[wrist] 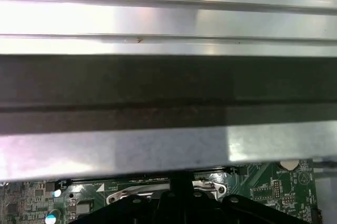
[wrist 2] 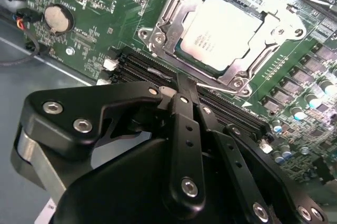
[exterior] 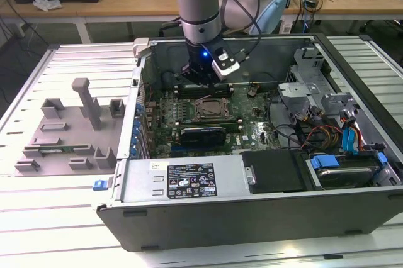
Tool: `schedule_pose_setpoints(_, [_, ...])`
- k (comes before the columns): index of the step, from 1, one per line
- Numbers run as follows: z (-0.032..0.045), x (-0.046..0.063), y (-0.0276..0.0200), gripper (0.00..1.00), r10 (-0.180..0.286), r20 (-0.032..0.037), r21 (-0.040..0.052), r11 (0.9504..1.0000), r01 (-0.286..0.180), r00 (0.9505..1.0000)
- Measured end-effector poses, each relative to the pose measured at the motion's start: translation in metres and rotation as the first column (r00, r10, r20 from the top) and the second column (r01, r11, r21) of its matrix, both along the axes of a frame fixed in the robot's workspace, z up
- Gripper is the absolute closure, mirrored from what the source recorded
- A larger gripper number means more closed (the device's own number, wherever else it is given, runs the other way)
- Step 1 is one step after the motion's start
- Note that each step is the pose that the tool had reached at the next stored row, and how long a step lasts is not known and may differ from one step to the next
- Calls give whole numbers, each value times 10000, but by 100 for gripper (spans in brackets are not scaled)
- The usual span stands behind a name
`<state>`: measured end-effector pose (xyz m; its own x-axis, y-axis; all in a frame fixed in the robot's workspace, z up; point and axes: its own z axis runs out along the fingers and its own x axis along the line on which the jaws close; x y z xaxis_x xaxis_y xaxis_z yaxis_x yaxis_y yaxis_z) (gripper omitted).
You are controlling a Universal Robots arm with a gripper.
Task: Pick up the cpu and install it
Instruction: 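Install the first cpu locking lever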
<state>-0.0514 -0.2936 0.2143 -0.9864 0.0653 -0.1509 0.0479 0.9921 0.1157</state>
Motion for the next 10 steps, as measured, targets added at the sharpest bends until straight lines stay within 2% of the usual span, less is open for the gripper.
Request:
schedule_pose_setpoints(1, [-10,0,5,89,-195,2,0,9998,195,9998])
schedule_pose_setpoints(10, [-43,0,51,89,-721,4,-1,9974,721,9974])
